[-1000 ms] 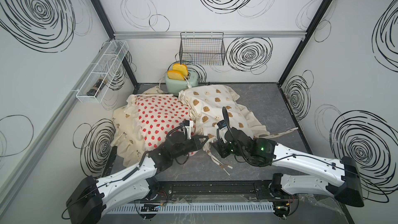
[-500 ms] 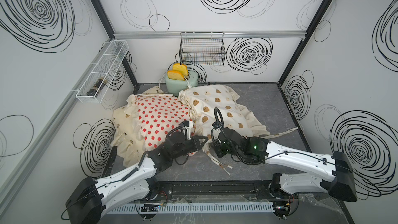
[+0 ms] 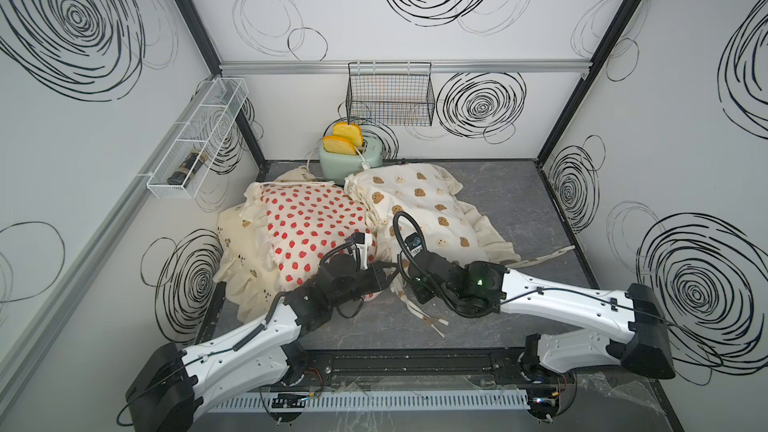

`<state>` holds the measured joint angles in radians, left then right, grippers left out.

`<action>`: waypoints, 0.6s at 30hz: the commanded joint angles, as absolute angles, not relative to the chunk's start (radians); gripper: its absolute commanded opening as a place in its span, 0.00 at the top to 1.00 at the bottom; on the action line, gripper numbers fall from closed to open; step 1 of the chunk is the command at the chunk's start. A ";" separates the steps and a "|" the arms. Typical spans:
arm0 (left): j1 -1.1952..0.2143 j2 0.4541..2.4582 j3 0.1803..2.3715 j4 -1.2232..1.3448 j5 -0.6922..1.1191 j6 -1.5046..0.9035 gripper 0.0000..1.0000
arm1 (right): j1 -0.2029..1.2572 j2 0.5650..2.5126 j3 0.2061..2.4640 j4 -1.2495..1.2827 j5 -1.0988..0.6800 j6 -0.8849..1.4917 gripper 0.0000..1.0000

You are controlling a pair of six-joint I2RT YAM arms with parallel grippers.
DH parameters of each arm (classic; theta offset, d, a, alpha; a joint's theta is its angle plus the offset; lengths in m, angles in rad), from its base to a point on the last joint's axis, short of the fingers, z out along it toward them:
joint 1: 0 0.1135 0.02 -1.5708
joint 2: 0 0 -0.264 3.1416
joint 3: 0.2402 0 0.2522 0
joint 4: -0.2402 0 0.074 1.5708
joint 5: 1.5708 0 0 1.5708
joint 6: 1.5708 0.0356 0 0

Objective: Zip up pillowcases
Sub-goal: Zip the zipper on the pillowcase.

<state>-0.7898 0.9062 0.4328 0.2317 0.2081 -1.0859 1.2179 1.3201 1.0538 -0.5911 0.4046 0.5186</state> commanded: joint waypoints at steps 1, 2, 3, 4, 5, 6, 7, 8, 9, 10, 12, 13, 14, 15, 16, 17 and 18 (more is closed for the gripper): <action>-0.785 0.885 0.474 0.263 0.224 -1.087 1.00 | 1.199 1.266 1.043 -0.650 0.440 0.538 0.70; -0.783 0.885 0.475 0.261 0.224 -1.085 1.00 | 1.190 1.249 1.035 -0.645 0.427 0.538 0.70; -0.784 0.888 0.474 0.259 0.225 -1.085 1.00 | 1.180 1.228 1.022 -0.634 0.413 0.537 0.70; -0.784 0.890 0.474 0.262 0.225 -1.086 1.00 | 1.170 1.210 1.008 -0.626 0.406 0.536 0.70; -0.783 0.890 0.474 0.264 0.227 -1.086 1.00 | 1.164 1.194 0.998 -0.616 0.401 0.534 0.70; -0.783 0.891 0.474 0.266 0.228 -1.086 1.00 | 1.155 1.179 0.987 -0.612 0.398 0.530 0.70; -0.783 0.892 0.475 0.268 0.228 -1.087 1.00 | 1.151 1.167 0.980 -0.607 0.395 0.523 0.70; -0.783 0.894 0.477 0.268 0.228 -1.087 1.00 | 1.150 1.157 0.973 -0.601 0.394 0.513 0.70; -0.783 0.894 0.478 0.268 0.226 -1.087 1.00 | 1.150 1.148 0.967 -0.594 0.387 0.502 0.71; -0.783 0.895 0.479 0.272 0.226 -1.088 1.00 | 1.150 1.140 0.965 -0.588 0.376 0.494 0.71; -0.783 0.896 0.481 0.275 0.224 -1.088 1.00 | 1.150 1.121 0.962 -0.566 0.322 0.476 0.71; -0.783 0.897 0.482 0.274 0.223 -1.089 1.00 | 1.149 1.109 0.957 -0.556 0.304 0.505 0.71; -0.784 0.897 0.482 0.274 0.222 -1.088 1.00 | 1.140 1.095 0.944 -0.536 0.261 0.526 0.71; -0.783 0.898 0.480 0.275 0.220 -1.088 1.00 | 1.128 1.077 0.923 -0.498 0.191 0.553 0.71; -0.784 0.898 0.479 0.275 0.218 -1.089 1.00 | 1.115 1.056 0.893 -0.445 0.111 0.574 0.71; -0.784 0.897 0.478 0.276 0.219 -1.091 1.00 | 1.106 1.037 0.861 -0.387 0.049 0.588 0.71; -0.784 0.896 0.476 0.278 0.220 -1.091 1.00 | 1.093 1.020 0.830 -0.341 -0.001 0.618 0.70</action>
